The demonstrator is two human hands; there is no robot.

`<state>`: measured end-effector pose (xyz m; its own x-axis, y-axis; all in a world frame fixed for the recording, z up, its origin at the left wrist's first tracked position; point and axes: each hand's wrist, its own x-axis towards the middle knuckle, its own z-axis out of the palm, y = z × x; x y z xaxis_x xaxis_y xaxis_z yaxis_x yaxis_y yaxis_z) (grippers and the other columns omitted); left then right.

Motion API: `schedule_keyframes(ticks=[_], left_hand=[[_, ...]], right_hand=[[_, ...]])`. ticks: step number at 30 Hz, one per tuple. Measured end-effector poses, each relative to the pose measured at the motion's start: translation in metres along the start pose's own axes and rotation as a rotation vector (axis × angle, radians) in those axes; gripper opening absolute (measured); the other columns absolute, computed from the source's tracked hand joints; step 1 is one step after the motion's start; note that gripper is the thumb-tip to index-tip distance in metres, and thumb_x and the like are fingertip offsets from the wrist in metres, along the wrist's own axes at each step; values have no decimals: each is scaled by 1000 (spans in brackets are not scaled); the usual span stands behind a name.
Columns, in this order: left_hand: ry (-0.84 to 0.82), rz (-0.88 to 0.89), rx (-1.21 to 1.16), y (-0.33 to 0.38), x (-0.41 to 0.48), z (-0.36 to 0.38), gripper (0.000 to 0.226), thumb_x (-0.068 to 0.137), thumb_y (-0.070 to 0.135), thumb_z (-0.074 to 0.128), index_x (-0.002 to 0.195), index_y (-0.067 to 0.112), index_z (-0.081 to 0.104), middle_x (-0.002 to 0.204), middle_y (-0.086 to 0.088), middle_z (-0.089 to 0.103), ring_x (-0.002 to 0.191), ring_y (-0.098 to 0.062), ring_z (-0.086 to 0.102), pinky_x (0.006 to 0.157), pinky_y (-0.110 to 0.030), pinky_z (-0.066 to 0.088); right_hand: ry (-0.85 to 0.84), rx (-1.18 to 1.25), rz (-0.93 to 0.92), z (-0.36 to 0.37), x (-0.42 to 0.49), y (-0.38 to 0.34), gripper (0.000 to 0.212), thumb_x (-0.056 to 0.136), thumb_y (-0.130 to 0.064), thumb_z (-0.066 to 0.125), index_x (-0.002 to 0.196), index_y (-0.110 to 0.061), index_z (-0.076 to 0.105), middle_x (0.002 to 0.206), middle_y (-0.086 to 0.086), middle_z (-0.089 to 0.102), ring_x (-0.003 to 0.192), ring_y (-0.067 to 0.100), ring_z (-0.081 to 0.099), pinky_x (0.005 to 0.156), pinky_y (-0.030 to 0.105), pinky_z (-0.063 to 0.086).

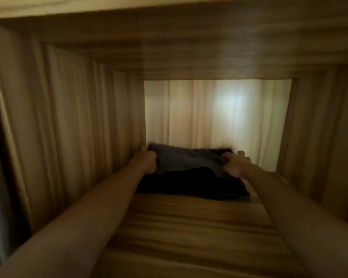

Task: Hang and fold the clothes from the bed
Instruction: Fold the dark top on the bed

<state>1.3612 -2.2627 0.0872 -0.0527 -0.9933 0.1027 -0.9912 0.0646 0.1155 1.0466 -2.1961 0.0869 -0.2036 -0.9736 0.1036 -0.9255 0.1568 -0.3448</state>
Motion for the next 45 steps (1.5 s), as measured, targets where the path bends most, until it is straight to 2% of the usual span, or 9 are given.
schedule_keyframes(ticks=[4, 7, 10, 14, 26, 30, 34, 38, 45], left_hand=[[270, 160, -154, 14, 17, -3, 41, 92, 27, 47, 130, 23, 61, 140, -9, 54, 123, -30, 54, 101, -46, 49], [190, 222, -86, 24, 32, 4, 61, 97, 54, 42, 152, 28, 36, 162, -10, 26, 149, -32, 23, 118, -54, 28], [4, 118, -74, 21, 40, 33, 74, 94, 74, 24, 159, 42, 7, 168, -3, -12, 153, -27, -16, 120, -60, 0], [13, 92, -152, 20, 41, 48, 68, 96, 72, 16, 158, 44, 7, 167, -1, -16, 152, -23, -19, 122, -55, -3], [86, 102, -101, 20, 31, 51, 63, 101, 65, 11, 159, 41, 9, 168, -5, -9, 154, -26, -10, 123, -55, -2], [69, 153, -42, 19, 2, 43, 60, 105, 57, 14, 160, 33, 14, 168, -9, 4, 154, -32, 5, 122, -57, 8], [-4, 188, -79, 14, -34, 30, 63, 105, 55, 28, 157, 21, 29, 161, -14, 29, 143, -32, 35, 118, -51, 29], [71, 214, -70, 24, -84, 10, 56, 104, 50, 38, 148, 16, 47, 148, -15, 47, 131, -33, 47, 106, -41, 43], [137, 286, -1, 70, -153, -13, 41, 100, 45, 52, 98, 9, 70, 106, -12, 65, 95, -23, 59, 78, -35, 47]], right_hand=[[134, -2, -128, 1, 22, -22, 54, 95, -55, 46, 147, -40, 43, 155, 9, 36, 137, 38, 38, 110, 56, 37], [32, -106, -145, 21, 33, -38, 71, 90, -79, 33, 154, -48, 22, 168, -1, 14, 153, 35, 9, 113, 70, 16], [-96, -139, -63, 51, 37, -35, 82, 83, -90, 16, 155, -54, 1, 168, -5, -18, 152, 33, -24, 110, 78, -7], [-120, -113, -39, 60, 46, -33, 85, 80, -93, 13, 154, -56, -5, 166, -5, -25, 149, 34, -31, 108, 80, -9], [16, -160, -118, 67, 31, -32, 76, 91, -81, 6, 158, -46, 6, 169, 3, -11, 152, 39, -18, 112, 77, -5], [-9, -191, -175, 57, 3, -25, 68, 99, -69, 16, 159, -37, 14, 169, 8, 5, 153, 44, 0, 117, 70, 12], [-125, -259, -239, 28, -34, -12, 70, 99, -64, 39, 158, -29, 27, 162, 13, 30, 143, 37, 35, 112, 47, 37], [-182, -192, -256, 3, -75, 5, 64, 98, -60, 49, 151, -26, 43, 151, 9, 47, 130, 30, 50, 97, 35, 44], [-208, -218, -229, -26, -138, 28, 67, 98, -57, 52, 153, -22, 41, 155, 5, 42, 134, 24, 46, 106, 34, 42]])
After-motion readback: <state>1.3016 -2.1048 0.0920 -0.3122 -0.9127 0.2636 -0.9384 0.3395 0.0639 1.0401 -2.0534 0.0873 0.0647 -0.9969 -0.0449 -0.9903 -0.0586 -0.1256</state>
